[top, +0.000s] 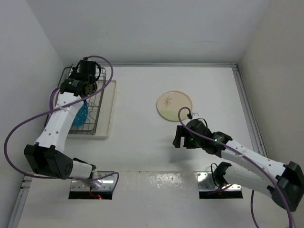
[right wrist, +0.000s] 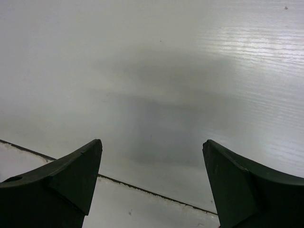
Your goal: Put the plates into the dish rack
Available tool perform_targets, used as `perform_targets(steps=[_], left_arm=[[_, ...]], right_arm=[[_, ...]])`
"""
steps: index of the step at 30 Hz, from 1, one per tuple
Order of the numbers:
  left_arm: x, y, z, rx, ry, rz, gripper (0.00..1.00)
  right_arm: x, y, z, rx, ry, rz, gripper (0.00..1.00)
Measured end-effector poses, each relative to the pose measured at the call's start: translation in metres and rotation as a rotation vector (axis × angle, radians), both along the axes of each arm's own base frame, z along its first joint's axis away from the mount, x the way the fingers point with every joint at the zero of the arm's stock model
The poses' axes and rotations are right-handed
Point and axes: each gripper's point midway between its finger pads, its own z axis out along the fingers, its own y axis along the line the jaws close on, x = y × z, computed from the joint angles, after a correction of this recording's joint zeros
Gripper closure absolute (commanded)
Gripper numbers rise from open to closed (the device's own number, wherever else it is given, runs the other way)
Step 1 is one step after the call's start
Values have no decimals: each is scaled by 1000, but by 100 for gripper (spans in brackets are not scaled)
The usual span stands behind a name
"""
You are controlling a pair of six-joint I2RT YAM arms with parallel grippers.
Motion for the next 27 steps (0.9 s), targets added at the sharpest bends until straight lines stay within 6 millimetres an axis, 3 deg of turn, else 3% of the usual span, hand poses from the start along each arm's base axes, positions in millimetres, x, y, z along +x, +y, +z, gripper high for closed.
perform_targets(steps=[9, 19, 27], left_arm=[[2, 3, -36, 25, 32, 36, 100], [3, -4, -56, 0, -55, 56, 100], [-4, -26, -93, -13, 33, -2, 100]], right_arm=[[-2, -7, -5, -8, -4, -25, 13], [-2, -7, -5, -8, -1, -32, 13], [-2, -8, -6, -11, 1, -40, 13]])
